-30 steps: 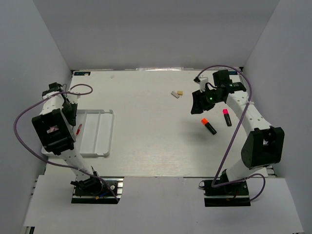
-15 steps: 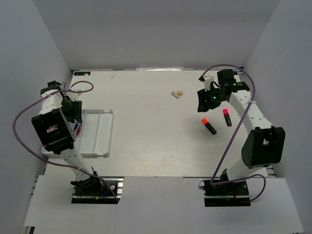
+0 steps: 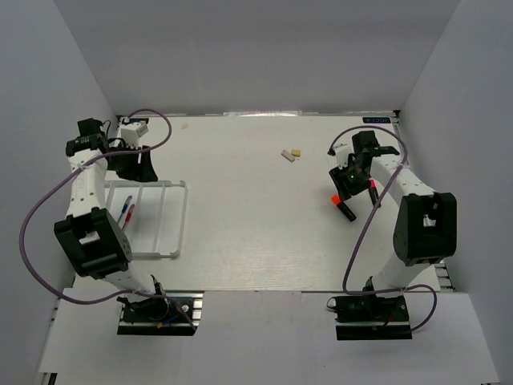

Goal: Sort the stationery into containers
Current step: Pick up the pen from the center of the board.

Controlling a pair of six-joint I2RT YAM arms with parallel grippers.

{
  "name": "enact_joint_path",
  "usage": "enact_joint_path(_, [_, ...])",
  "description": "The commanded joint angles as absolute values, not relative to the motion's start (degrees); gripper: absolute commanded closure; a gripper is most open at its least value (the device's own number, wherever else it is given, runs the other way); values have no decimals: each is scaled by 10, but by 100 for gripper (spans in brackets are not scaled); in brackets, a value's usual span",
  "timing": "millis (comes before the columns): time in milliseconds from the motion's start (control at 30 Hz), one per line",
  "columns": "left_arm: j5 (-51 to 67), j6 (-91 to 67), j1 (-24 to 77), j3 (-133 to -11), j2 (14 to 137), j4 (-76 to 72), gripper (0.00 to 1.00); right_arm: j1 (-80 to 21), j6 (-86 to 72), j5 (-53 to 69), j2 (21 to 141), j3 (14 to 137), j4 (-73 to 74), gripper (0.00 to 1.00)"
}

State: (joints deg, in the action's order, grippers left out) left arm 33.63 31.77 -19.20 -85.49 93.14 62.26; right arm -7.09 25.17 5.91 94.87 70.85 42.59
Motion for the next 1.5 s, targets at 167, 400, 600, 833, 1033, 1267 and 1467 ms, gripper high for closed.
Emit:
enact_joint_path(167, [418,305,-148,-814,847,584,34,-70,279,6,988,672,360,45])
enact_joint_path(400, [453,263,-119,-794,834,547,32,-70,294,-14,1009,637,328,43])
enact_joint_path(600, [490,206,-101,-744,801,473,31,-71,304,-20,1019,604,302,46])
enact_joint_path(833, [533,79,-49,-644,745,328,35,-74,279,38,1001,585,301,80])
enact_joint_path(1033, [534,-91,13,-574,738,158,40,-83,188,200,970,650,347,100])
enact_joint_path(1267, [497,-246,131,-543,795,6,44,-107,65,387,935,702,314,100])
enact_joint_path(1467, [479,-315,175,-548,836,-59,44,-147,12,438,908,710,286,100])
